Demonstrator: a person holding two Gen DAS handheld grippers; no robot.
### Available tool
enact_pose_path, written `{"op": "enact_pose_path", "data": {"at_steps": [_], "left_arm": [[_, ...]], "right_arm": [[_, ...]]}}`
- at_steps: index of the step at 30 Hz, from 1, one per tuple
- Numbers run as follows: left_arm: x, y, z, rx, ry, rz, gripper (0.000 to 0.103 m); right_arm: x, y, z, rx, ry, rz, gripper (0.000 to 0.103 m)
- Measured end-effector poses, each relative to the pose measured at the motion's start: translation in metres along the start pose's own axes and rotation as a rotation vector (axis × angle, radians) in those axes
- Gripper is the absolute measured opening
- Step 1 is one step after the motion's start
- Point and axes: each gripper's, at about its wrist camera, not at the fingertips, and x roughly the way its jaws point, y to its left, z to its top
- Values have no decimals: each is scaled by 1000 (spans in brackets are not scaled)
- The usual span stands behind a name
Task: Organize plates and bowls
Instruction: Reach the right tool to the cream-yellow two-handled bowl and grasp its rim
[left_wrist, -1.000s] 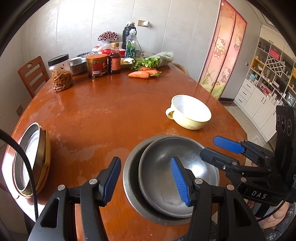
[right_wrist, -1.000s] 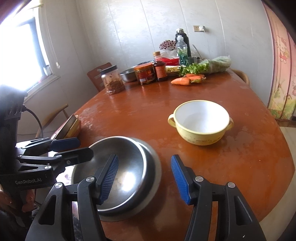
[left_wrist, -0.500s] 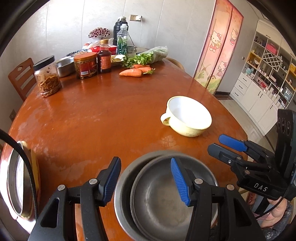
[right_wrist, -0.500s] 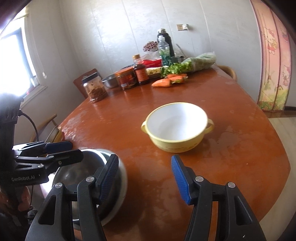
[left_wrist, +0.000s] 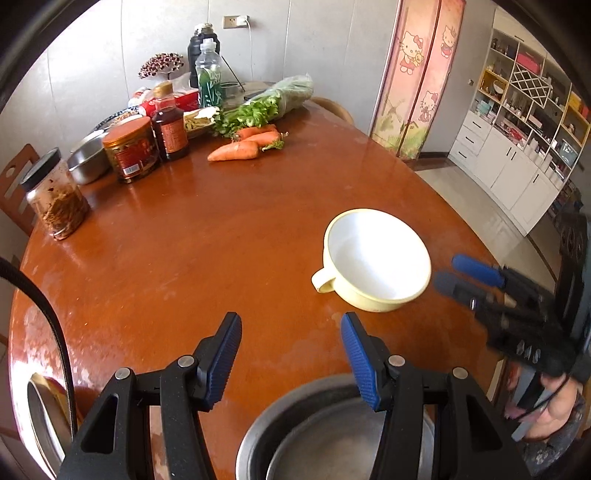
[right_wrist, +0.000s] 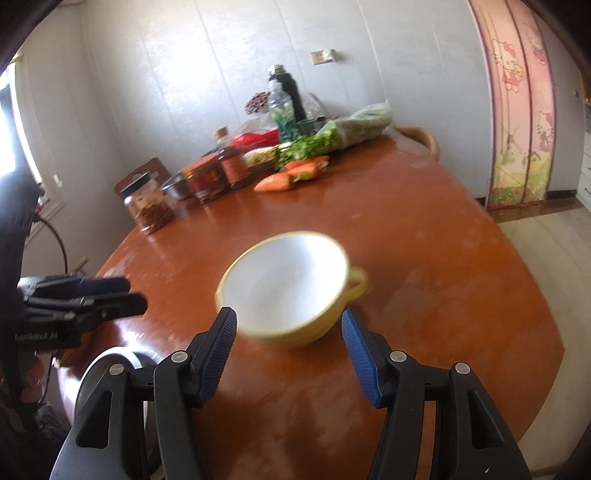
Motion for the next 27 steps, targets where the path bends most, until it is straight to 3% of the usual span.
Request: {"op": "enact_pose_path", "data": {"at_steps": [4,14,21,27], "left_arm": [[8,3,2,-7,22,-5,56],[17,10,6,-26,42,-7,56],[18,15,4,-38,49,-7,56],[17,27,0,-72,47,-6,56]], "right_arm": [[16,-19,19,21,11,-38,68],[63,-35,41,41,88,-8,68],[63,-16,29,30,107,25,71],[61,15,16,-12,145,126,71]]}}
